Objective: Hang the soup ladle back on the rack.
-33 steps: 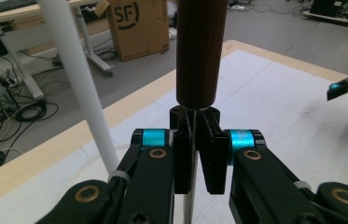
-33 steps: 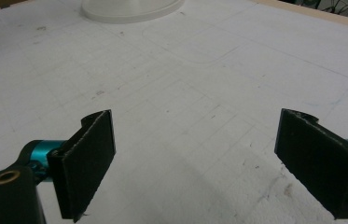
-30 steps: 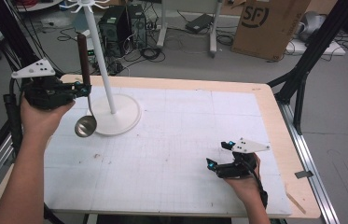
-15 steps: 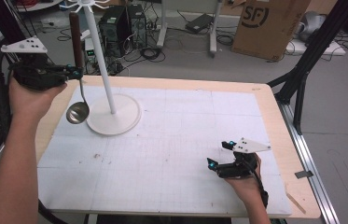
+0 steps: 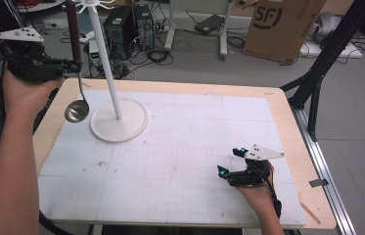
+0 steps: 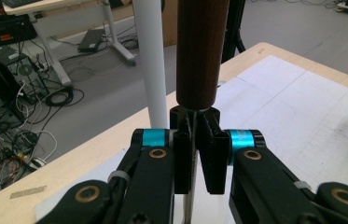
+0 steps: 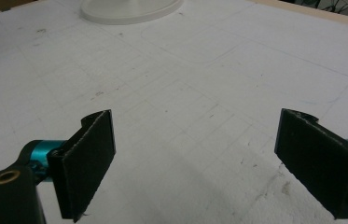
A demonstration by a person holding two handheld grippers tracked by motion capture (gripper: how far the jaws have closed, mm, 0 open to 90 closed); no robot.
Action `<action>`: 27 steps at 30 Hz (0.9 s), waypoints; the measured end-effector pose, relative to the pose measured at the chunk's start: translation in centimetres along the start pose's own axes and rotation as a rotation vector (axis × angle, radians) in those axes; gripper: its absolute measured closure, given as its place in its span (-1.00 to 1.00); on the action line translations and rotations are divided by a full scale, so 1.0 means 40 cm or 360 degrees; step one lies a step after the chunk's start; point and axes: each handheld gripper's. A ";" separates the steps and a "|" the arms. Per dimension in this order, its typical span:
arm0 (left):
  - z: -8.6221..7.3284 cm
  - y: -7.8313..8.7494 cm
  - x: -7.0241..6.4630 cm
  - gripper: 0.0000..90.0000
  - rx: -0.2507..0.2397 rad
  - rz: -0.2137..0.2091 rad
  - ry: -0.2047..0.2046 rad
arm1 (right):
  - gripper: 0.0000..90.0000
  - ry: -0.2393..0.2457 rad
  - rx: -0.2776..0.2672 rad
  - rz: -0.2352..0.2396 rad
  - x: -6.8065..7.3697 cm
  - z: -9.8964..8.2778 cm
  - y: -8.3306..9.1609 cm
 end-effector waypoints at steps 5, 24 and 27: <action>0.001 -0.004 0.006 0.88 0.0008 0.0037 0.0010 | -0.75 0.0000 -0.0010 0.0000 -0.002 0.001 0.005; 0.013 -0.038 -0.002 0.87 0.0081 0.0130 0.0011 | -0.75 -0.0002 -0.0007 -0.0004 -0.002 0.000 0.007; 0.016 -0.048 -0.007 0.87 0.0065 0.0120 0.0024 | -0.75 0.0007 -0.0013 -0.0008 -0.004 0.000 0.009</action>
Point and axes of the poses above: each handheld gripper's, and its own axes: y roughly backward along the jaws, z roughly out of its top, x roughly to its left, and after that the axes turned 7 degrees about y, right-handed
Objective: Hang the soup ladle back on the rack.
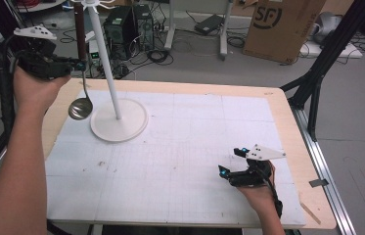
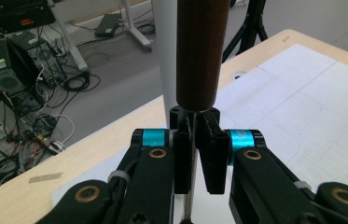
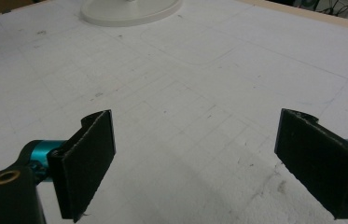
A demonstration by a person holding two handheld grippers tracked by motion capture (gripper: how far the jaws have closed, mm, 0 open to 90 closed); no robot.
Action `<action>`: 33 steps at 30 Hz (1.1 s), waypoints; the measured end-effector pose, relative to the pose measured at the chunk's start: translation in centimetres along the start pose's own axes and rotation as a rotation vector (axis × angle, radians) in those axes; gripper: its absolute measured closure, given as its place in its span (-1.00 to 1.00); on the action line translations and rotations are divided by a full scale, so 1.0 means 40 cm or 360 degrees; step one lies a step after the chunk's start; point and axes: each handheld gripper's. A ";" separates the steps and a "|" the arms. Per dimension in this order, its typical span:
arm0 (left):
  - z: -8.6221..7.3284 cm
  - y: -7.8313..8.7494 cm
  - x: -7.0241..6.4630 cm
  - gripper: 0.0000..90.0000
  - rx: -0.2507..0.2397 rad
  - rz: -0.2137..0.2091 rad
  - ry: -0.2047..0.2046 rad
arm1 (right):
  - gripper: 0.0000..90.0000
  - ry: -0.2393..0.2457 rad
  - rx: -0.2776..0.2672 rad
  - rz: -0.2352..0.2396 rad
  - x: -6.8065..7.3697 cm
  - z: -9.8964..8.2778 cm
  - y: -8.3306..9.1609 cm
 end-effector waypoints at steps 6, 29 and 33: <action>0.002 -0.020 -0.007 0.87 0.0003 0.0022 0.0027 | -0.75 -0.0010 -0.0002 -0.0003 -0.001 0.000 0.005; -0.022 -0.008 -0.009 0.50 -0.0072 -0.0040 0.0063 | -0.75 0.0004 -0.0007 -0.0007 0.001 0.000 0.008; -0.029 -0.004 -0.009 0.40 -0.0081 -0.0065 0.0035 | -0.76 0.0006 0.0001 -0.0008 0.002 0.000 0.006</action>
Point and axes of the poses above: each handheld gripper's, and its own axes: y roughly backward along the jaws, z roughly out of its top, x roughly to its left, and after that the axes turned 7 degrees about y, right-handed
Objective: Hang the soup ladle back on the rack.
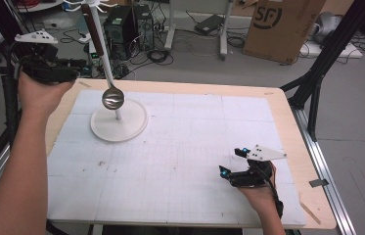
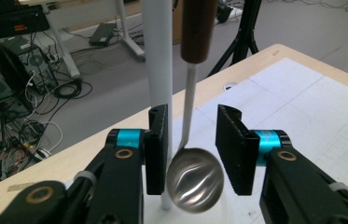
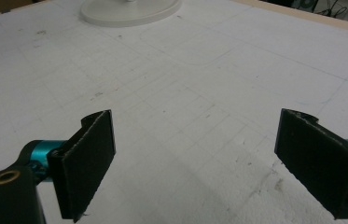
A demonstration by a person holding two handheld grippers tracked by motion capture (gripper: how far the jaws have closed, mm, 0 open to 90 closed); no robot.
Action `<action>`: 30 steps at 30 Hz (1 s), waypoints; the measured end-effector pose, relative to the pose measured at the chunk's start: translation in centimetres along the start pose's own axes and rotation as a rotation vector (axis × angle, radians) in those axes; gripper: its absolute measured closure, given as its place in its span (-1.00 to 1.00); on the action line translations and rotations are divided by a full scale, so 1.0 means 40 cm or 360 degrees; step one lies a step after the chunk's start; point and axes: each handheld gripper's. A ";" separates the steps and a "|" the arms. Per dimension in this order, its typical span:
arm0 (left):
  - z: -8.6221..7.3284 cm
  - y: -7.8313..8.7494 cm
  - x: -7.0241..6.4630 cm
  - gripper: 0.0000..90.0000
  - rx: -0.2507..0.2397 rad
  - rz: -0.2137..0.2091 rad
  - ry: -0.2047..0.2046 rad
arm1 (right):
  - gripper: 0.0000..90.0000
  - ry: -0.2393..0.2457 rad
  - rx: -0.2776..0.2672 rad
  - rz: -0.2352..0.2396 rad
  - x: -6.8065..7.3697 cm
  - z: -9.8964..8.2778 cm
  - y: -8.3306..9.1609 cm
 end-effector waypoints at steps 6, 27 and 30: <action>-0.006 0.006 -0.007 0.27 -0.0012 -0.0051 -0.0052 | -0.75 0.0003 -0.0002 0.0002 0.001 0.001 0.000; -0.044 0.013 -0.079 -0.10 -0.0051 -0.0326 -0.0187 | -0.75 0.0006 0.0002 0.0005 0.005 0.003 -0.002; -0.051 0.011 -0.090 -0.14 -0.0059 -0.0358 -0.0203 | -0.75 0.0013 0.0000 0.0004 0.005 0.004 -0.002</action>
Point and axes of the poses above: each handheld gripper's, and its own axes: y roughly backward along the jaws, z roughly out of its top, x roughly to its left, and after that the axes turned 7 degrees about y, right-handed
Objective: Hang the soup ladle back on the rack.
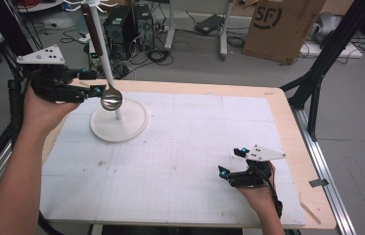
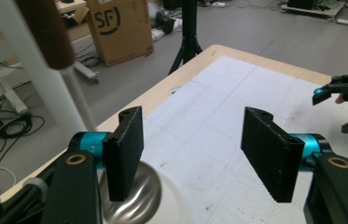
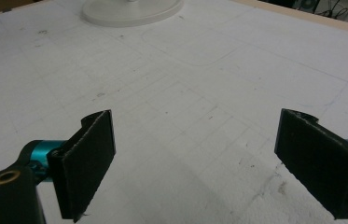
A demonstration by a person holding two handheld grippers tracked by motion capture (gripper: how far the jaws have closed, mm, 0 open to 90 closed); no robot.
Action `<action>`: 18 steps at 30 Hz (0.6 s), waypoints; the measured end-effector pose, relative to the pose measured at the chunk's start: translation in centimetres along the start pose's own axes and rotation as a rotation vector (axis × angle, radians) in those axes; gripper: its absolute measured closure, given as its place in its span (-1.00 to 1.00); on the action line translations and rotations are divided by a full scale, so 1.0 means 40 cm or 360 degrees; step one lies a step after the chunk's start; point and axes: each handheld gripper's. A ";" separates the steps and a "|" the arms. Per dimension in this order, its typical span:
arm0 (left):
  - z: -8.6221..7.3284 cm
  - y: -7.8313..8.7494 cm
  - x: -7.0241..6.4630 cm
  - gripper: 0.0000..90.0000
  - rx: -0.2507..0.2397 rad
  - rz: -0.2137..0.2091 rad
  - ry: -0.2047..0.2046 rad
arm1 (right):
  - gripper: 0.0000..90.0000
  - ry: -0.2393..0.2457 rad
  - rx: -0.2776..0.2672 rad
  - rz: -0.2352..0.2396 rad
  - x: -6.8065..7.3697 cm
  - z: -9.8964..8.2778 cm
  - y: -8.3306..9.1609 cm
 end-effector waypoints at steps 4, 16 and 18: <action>-0.009 -0.007 -0.012 -0.19 -0.0005 -0.0050 -0.0022 | -0.76 -0.0009 -0.0002 0.0002 0.000 0.000 0.000; -0.061 -0.044 -0.046 -0.37 0.0006 -0.0142 -0.0031 | -0.75 -0.0008 -0.0005 -0.0002 0.001 0.002 0.002; -0.072 -0.052 -0.050 -0.42 -0.0005 -0.0157 -0.0027 | -0.75 -0.0008 -0.0003 -0.0001 0.002 0.001 0.001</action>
Point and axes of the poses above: each handheld gripper's, and its own axes: y roughly backward along the jaws, z roughly out of its top, x roughly to its left, and after that the axes turned 7 degrees about y, right-handed
